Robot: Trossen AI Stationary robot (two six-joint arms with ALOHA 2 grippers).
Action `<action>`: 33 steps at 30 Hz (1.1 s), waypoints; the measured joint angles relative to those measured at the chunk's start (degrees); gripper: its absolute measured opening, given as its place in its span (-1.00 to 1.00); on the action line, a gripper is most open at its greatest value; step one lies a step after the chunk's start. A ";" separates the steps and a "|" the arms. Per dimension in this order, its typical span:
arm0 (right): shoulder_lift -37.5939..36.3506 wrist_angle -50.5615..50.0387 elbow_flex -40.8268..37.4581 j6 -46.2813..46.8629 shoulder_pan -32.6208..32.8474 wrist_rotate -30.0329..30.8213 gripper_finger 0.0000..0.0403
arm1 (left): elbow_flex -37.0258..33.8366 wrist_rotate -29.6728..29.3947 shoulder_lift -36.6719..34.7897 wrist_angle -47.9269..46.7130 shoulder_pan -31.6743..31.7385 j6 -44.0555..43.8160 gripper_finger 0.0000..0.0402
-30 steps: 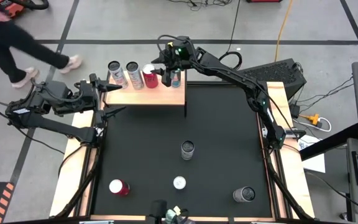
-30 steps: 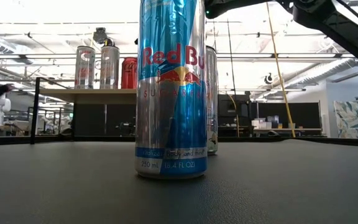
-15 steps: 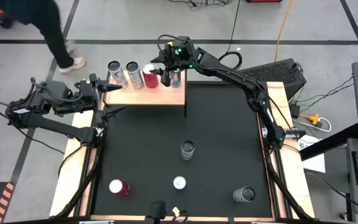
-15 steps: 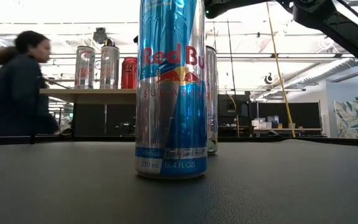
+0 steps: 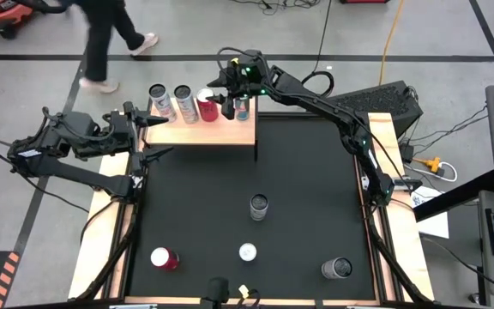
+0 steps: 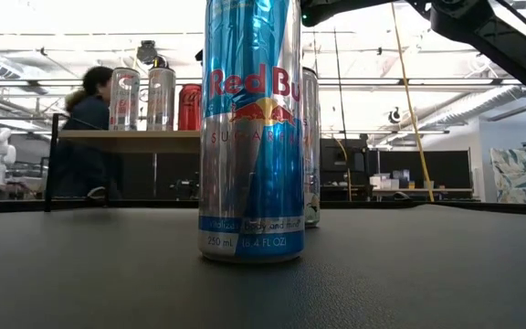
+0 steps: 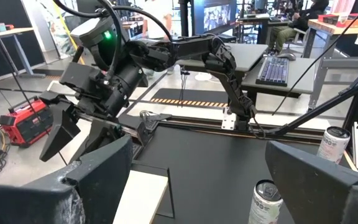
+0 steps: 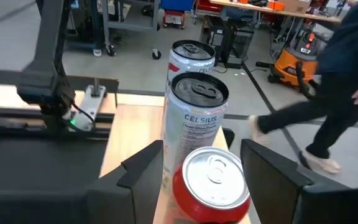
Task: Place canned beverage on shelf
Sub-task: Adjust the red black soda can on the shelf
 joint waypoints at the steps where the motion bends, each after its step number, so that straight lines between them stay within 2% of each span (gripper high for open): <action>1: 0.00 0.00 0.00 0.43 0.00 0.00 -0.03 | 0.00 0.00 0.00 0.00 0.02 0.00 0.83; 5: 0.00 -0.17 0.00 2.58 -0.10 -0.01 0.12 | 0.00 0.00 0.00 0.00 0.01 0.00 0.83; 9: 0.00 -0.20 0.00 4.17 -0.39 -0.02 0.41 | 0.00 0.00 0.00 0.00 0.00 0.00 0.83; 13: 0.00 -0.17 0.00 0.38 -0.86 0.05 0.71 | 0.00 0.00 0.00 0.00 0.02 0.00 0.83; 16: 0.00 -0.17 0.00 -0.96 -0.96 0.07 0.84 | 0.00 0.00 0.00 0.00 0.01 0.00 0.83; 20: 0.00 -0.15 0.00 -0.86 -0.94 0.13 0.92 | 0.00 0.00 0.00 0.00 0.01 0.00 0.83; 30: 0.00 0.83 0.00 -0.74 -0.63 0.20 0.92 | 0.00 0.00 0.00 0.02 0.02 0.04 0.83; 33: 0.00 0.88 0.00 2.42 -0.14 0.18 0.92 | 0.00 0.00 -0.01 0.02 0.02 0.04 0.83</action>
